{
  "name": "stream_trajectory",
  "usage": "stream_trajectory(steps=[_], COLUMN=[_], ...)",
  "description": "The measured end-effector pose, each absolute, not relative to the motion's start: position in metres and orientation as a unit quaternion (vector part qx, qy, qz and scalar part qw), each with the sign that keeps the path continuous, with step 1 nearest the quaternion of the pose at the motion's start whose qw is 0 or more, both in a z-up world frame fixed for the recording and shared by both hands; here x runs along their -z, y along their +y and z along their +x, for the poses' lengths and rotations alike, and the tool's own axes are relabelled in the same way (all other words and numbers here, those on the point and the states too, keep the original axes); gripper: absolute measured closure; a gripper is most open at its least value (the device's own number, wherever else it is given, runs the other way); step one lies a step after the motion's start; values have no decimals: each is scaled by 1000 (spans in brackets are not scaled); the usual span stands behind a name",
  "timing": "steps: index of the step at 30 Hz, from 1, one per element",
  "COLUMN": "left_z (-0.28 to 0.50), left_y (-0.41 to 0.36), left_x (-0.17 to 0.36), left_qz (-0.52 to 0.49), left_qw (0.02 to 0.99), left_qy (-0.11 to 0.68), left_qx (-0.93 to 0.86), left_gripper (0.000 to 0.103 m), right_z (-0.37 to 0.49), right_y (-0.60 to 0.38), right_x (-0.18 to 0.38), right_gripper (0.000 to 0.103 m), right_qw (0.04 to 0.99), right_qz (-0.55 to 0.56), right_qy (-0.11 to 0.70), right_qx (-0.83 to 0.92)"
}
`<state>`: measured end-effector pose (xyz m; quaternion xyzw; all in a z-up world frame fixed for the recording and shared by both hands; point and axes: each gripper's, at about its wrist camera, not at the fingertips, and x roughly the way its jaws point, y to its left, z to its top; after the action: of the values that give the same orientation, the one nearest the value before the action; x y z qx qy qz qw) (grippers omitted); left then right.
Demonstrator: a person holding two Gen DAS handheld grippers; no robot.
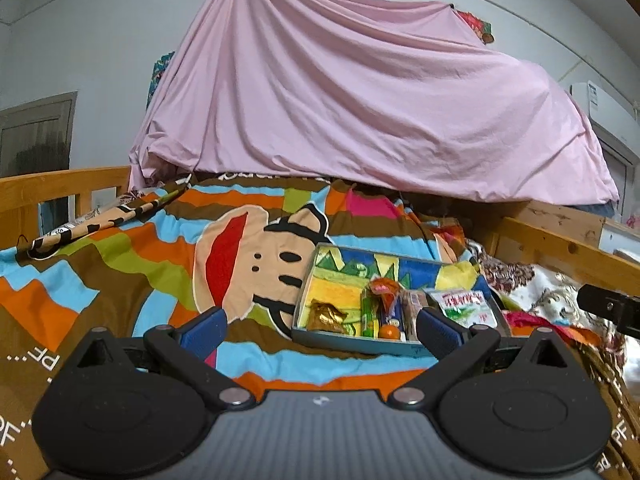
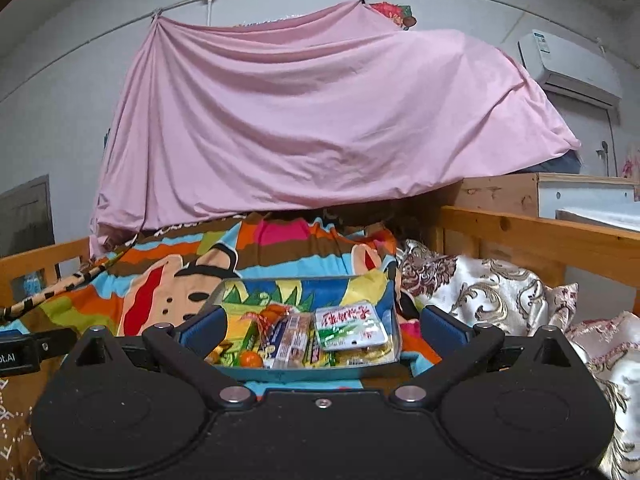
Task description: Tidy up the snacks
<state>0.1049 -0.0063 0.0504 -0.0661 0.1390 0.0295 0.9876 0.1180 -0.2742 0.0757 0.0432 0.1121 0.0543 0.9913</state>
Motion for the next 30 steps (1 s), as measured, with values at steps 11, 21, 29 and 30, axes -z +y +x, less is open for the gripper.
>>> stream_trajectory(steps=[11,21,29,30], left_z=[85,83,86,86], left_y=[-3,-1,2,1], left_x=[-43,-24,-17,-16], left_qz=[-62,-59,-65,-63], left_qw=[989,988,984,984], left_qy=[134,144,165,166], left_qx=[-15,3,-3,-4], left_gripper=[0,0,0,0], right_z=[94,85,90,91], right_y=[-265,-254,-250,-250], right_x=[-65,-56,-43,-41], right_gripper=[1,1,1,1], right_qw=[989,989,986,985], right_qz=[33,24,23,25], right_qy=[131,137,161,166], right_qx=[-58,-42,-48,-49])
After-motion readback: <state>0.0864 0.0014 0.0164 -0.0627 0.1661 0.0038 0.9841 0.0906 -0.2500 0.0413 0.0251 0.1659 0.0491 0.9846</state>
